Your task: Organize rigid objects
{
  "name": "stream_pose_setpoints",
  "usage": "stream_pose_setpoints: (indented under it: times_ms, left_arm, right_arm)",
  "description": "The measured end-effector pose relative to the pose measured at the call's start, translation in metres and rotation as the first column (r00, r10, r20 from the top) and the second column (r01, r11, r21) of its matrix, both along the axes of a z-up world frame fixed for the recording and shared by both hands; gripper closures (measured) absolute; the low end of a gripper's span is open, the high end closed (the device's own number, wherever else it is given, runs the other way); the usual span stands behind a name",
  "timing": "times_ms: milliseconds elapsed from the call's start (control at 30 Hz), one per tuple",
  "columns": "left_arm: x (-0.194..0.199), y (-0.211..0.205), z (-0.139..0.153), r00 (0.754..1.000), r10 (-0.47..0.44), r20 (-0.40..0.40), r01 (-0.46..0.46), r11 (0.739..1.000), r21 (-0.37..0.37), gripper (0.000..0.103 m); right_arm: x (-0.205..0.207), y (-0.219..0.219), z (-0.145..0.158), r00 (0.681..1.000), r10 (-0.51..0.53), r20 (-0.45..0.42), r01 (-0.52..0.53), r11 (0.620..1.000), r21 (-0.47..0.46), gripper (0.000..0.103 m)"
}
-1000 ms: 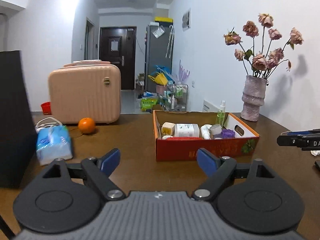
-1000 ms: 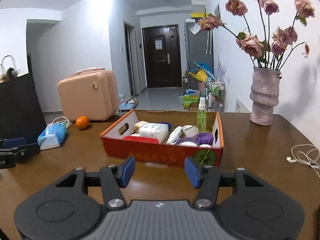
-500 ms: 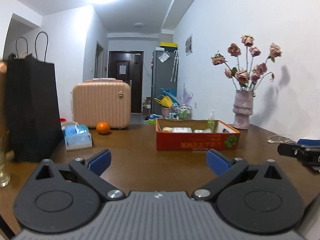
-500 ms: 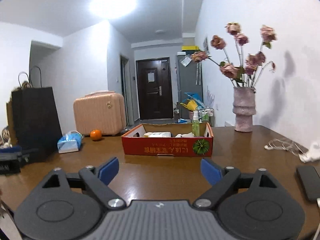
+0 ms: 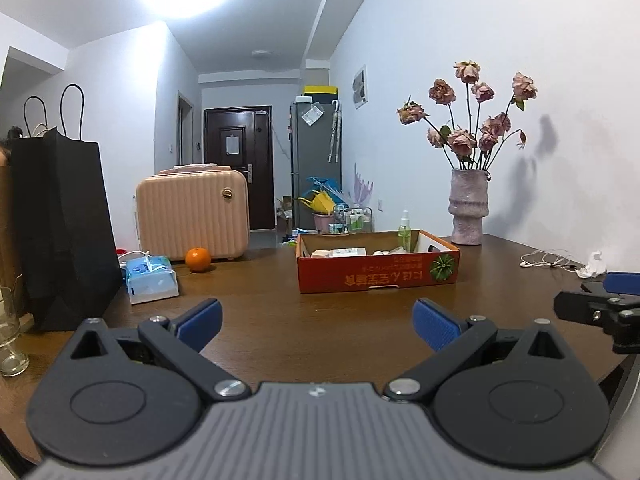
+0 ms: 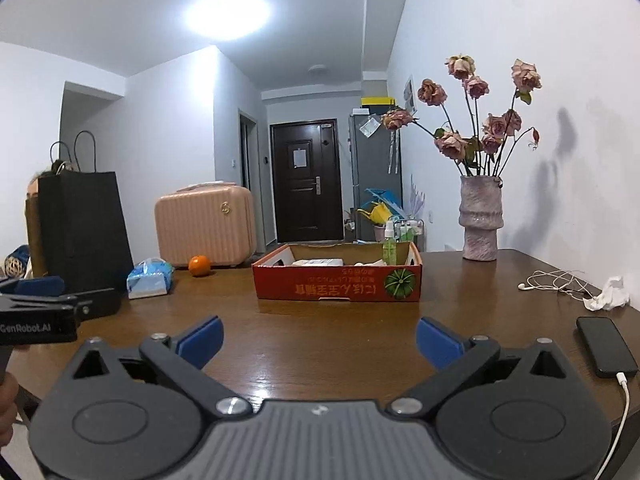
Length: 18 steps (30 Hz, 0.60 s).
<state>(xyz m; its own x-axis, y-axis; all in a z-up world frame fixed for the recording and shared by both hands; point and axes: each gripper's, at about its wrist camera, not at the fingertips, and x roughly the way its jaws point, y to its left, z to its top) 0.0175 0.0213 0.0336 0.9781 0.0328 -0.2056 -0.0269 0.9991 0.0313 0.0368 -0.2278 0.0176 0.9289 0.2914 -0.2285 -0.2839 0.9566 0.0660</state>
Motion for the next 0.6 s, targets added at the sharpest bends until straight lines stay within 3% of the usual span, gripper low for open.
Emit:
stream_pose_setpoints:
  times_ms: [600]
  left_arm:
    - [0.0006,0.0035,0.0004,1.000,0.002,-0.001,-0.002,1.000,-0.012,0.000]
  right_arm:
    - [0.0040,-0.0008,-0.0018,1.000,-0.018,-0.022,0.019,1.000,0.014,0.000]
